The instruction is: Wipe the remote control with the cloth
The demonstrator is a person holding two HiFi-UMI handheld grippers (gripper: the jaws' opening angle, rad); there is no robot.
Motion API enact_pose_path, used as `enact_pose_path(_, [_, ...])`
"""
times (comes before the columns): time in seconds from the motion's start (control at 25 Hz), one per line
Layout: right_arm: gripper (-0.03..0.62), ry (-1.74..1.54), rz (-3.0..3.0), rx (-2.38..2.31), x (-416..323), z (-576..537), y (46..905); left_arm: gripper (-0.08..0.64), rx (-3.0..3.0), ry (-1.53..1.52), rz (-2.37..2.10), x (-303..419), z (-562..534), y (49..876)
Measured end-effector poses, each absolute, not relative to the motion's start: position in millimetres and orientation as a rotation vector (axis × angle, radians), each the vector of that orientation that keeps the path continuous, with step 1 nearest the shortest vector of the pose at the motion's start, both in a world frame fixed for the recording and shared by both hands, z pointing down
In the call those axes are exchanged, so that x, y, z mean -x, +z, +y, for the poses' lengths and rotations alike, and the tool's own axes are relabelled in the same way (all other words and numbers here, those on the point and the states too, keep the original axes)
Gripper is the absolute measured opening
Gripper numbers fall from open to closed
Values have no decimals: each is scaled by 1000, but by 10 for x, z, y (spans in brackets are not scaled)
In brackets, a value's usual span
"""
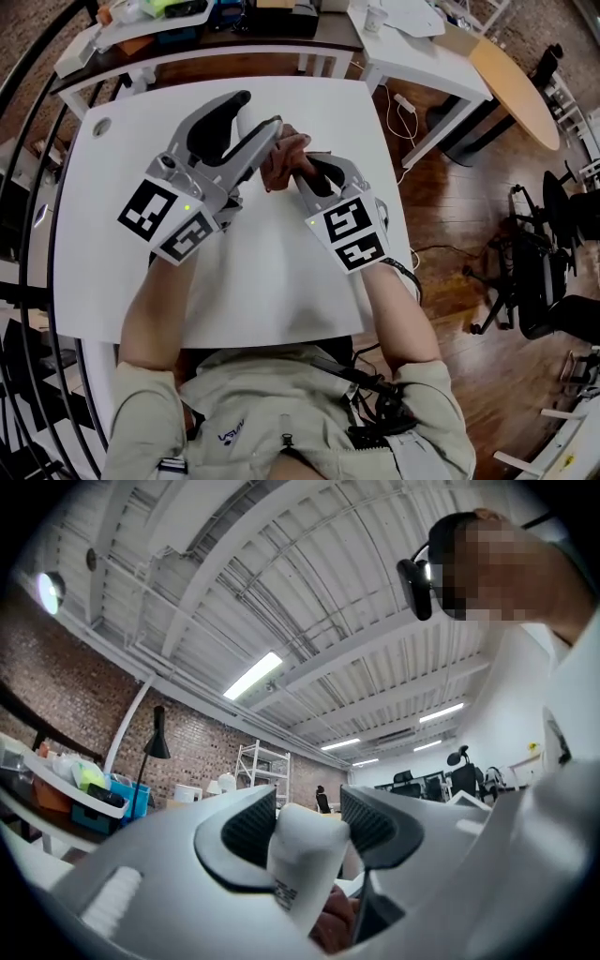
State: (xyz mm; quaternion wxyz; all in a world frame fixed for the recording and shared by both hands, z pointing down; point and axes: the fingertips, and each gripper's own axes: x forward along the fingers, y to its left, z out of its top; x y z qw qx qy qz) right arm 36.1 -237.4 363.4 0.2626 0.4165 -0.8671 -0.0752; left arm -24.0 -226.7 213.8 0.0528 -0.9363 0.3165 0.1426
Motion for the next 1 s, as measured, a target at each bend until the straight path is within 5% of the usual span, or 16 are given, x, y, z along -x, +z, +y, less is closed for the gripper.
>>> enact_pose_path(1.0, [80, -154, -2258, -1311, -881, -3323, 3445, 225, 3036, 507, 1122, 97, -3745, 2649])
